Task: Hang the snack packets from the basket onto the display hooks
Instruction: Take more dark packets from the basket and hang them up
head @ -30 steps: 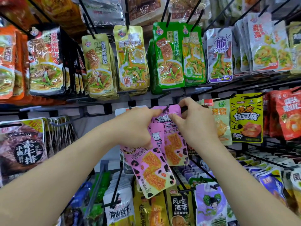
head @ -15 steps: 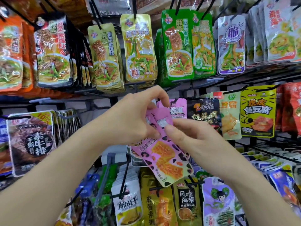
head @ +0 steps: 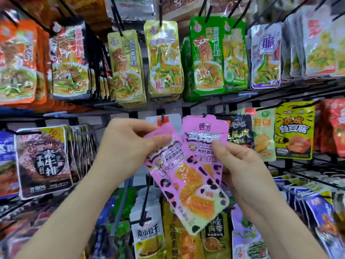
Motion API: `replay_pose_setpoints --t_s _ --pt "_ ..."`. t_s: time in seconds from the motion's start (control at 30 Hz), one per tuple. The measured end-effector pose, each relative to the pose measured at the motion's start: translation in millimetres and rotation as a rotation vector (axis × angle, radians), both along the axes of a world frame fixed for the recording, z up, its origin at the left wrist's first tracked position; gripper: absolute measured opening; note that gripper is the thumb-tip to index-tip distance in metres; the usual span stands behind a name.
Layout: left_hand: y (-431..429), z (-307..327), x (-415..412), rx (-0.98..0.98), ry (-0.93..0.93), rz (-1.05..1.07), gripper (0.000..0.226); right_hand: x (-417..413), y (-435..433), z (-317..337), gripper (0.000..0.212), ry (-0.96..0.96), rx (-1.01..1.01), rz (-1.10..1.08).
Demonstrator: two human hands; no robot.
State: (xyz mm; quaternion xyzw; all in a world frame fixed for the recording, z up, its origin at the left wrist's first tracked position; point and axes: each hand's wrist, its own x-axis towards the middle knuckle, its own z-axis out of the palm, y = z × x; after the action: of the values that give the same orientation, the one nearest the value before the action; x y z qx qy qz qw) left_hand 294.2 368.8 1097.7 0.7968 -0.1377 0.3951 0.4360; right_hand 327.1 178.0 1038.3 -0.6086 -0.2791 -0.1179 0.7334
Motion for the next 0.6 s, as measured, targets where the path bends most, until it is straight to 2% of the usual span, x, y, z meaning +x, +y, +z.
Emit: replay_pose_setpoints --t_s 0.1,0.23,0.33,0.43,0.53,0.6 --pt "11.0 -1.8 -7.5 0.026 0.025 -0.124 0.019 2.3 -7.3 1.9 0.017 -0.067 0.020 -0.061" --pt "8.3 -4.2 -9.0 0.078 0.090 -0.289 0.019 -1.9 -8.7 10.0 0.022 -0.138 0.021 -0.134" --pt "-4.4 -6.5 -5.3 0.082 0.112 -0.295 0.029 -0.5 -6.3 12.5 0.020 -0.144 0.040 -0.157" --pt "-17.7 -10.1 -0.1 0.144 0.053 -0.253 0.021 0.5 -5.7 14.3 0.020 -0.150 0.051 -0.127" --pt "-24.2 -14.0 6.0 0.225 -0.018 -0.169 0.022 1.0 -5.4 15.4 0.022 -0.169 0.065 -0.137" --pt "-29.2 -14.8 9.8 0.229 -0.052 -0.133 0.009 3.5 -4.1 15.2 0.024 -0.202 0.068 -0.165"
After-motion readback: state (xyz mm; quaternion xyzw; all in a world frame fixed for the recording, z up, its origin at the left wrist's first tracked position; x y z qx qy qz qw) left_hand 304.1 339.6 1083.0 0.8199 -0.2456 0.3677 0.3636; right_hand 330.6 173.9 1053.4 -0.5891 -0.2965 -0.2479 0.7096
